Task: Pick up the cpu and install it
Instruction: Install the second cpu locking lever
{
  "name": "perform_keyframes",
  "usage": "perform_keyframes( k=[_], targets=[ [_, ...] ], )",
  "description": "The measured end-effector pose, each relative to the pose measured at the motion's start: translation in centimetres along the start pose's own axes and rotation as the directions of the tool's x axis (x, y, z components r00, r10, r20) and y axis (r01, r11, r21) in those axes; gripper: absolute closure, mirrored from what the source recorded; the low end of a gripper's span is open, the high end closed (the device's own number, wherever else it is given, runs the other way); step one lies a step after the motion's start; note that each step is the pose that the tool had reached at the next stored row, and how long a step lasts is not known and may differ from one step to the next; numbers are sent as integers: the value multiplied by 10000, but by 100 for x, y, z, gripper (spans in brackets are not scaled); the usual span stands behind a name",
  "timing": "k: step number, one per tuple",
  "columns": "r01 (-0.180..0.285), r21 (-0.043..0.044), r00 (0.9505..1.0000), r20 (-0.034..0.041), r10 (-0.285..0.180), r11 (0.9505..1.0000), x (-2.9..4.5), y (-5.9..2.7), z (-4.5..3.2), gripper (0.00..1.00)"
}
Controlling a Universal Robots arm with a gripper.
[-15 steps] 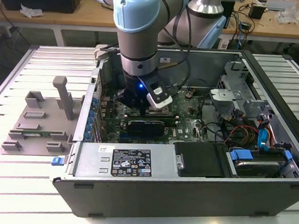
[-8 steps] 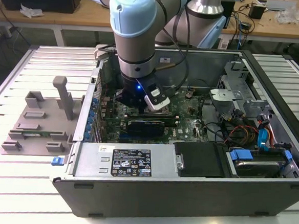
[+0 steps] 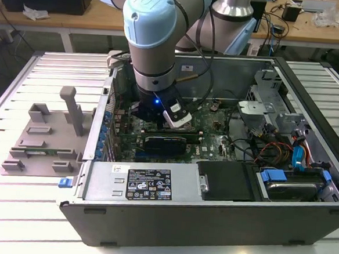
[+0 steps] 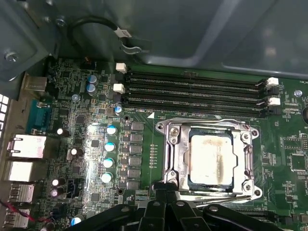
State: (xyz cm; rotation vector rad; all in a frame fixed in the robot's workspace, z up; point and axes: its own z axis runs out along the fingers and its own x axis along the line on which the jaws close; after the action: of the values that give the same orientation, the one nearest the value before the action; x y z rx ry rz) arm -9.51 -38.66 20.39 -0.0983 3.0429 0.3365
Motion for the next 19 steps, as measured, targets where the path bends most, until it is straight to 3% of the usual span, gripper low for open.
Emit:
perform_keyframes(
  k=[3, 6, 7, 10, 15, 19],
  targets=[
    [0, 2, 10000, -1, 0, 10000, -1, 2, -15, 89],
    [0, 1, 10000, 0, 0, 10000, -10, 27, -122, 89],
    [-1, 3, 10000, -1, 1, 10000, -17, 42, -191, 89],
    [-8, 1, 10000, -25, 8, 10000, -49, 40, -201, 89],
    [-40, -4, 9999, -144, 40, 10000, -161, 13, -199, 89],
    [-53, -8, 9998, -199, 53, 10000, -188, -26, -205, 89]
  ],
)
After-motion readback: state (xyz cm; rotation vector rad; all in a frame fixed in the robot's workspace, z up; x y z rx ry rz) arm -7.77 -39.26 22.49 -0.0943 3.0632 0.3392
